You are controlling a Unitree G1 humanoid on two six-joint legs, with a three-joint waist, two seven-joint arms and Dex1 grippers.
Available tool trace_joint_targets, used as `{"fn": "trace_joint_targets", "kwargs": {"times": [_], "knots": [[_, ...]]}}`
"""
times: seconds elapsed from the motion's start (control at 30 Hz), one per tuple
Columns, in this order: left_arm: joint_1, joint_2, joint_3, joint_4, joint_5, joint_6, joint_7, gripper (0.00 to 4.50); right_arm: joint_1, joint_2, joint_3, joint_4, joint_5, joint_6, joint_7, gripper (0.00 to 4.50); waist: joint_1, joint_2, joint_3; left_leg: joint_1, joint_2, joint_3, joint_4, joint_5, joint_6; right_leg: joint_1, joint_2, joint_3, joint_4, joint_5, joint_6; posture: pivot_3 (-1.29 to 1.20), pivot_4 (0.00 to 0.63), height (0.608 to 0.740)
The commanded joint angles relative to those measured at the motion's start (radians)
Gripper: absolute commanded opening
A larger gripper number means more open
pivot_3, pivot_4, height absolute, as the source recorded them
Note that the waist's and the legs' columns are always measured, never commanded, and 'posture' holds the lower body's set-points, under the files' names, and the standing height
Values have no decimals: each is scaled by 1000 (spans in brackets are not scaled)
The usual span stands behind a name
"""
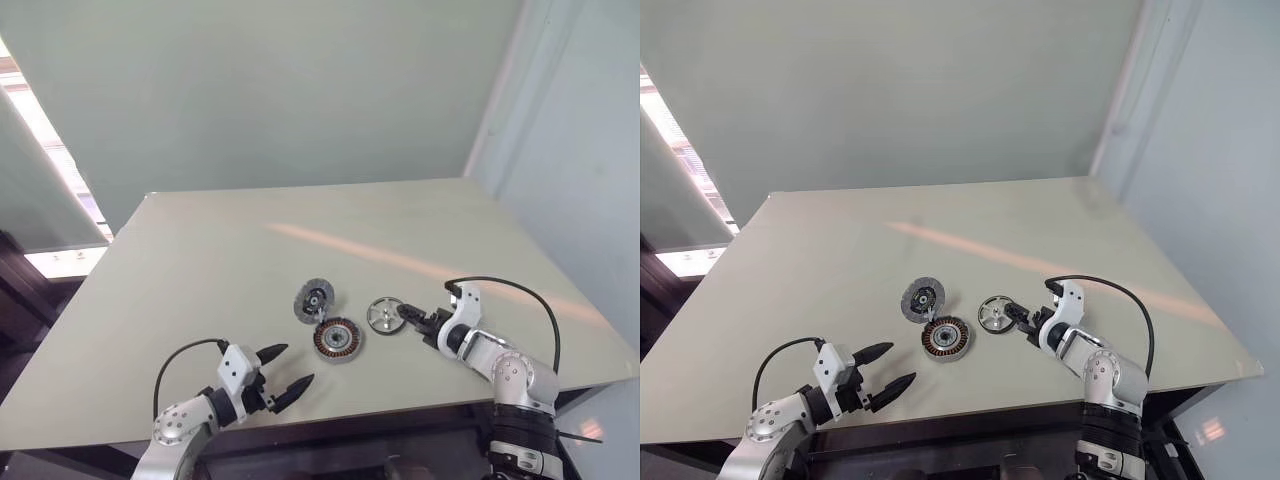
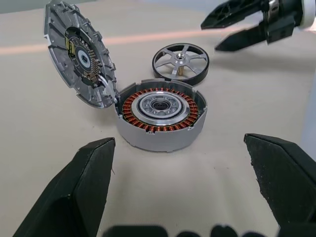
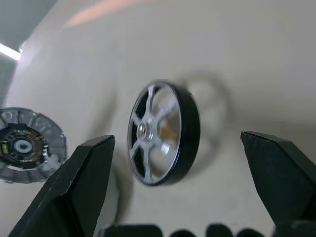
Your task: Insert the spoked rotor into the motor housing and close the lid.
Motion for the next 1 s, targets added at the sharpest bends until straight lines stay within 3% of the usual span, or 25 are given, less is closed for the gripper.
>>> {"fn": "trace_joint_targets", "kwargs": {"times": [0.03, 0.37, 0.5, 0.8, 1.0], "knots": [[-16, -1, 3, -13, 2, -19, -5, 4500, -36, 21, -50, 33, 87, 20, -6, 4461, 0, 1, 0, 0, 0, 0, 0, 0, 0, 0, 0, 0, 0, 0, 0, 0, 0, 740], [-18, -1, 4, -15, 4, -19, -3, 4500, -92, 55, -101, 171, 164, -36, -19, 4461, -6, 5, 0, 0, 0, 0, 0, 0, 0, 0, 0, 0, 0, 0, 0, 0, 0, 740], [-17, -2, 5, -18, 4, -18, -1, 4500, -100, 61, -109, 201, 175, -71, -28, 3573, -9, 6, 0, 0, 0, 0, 0, 0, 0, 0, 0, 0, 0, 0, 0, 0, 0, 740], [-11, -3, 6, -20, 4, -19, 2, 4500, -84, 57, -110, 212, 215, -74, -43, 430, -22, 8, 0, 0, 0, 0, 0, 0, 0, 0, 0, 0, 0, 0, 0, 0, 0, 740], [-15, -2, 7, -16, 3, -21, -1, 4500, -75, 75, -140, 182, 317, -52, -43, 396, -23, 8, 0, 0, 0, 0, 0, 0, 0, 0, 0, 0, 0, 0, 0, 0, 0, 740]]}}
